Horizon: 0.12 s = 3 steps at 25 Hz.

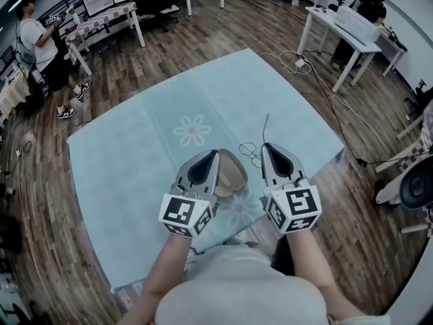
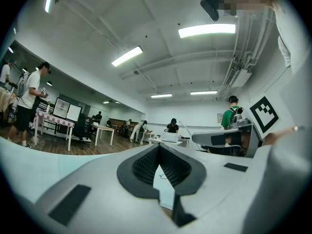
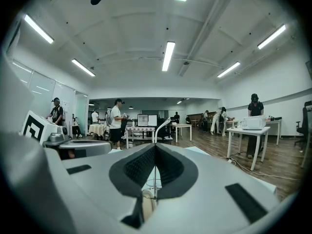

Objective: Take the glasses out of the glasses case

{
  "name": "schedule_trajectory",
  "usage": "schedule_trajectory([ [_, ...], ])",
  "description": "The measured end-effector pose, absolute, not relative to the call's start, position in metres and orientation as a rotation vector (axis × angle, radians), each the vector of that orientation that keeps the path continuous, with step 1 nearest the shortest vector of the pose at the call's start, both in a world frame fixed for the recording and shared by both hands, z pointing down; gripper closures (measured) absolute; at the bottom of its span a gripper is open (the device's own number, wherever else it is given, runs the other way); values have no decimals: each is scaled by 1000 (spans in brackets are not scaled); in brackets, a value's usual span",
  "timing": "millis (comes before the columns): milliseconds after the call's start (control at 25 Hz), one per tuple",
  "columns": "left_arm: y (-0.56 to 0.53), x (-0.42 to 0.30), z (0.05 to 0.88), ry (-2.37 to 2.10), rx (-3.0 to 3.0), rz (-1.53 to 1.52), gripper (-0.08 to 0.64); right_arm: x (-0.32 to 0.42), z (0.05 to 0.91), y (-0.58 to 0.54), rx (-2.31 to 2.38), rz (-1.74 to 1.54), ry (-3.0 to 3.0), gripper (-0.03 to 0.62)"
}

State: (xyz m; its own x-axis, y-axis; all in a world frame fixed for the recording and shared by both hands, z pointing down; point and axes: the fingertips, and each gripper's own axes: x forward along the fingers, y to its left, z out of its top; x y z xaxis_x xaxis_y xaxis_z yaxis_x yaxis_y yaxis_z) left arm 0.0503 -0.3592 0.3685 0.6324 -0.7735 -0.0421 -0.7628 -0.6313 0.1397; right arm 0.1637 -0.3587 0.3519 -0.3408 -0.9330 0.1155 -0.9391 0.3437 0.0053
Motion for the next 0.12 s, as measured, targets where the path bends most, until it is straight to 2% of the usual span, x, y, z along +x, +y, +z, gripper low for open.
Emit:
schedule_trajectory([
  [120,-359,50,368,-1295,2738,-149,552,164,350,-358,1750,86,-2494,584],
])
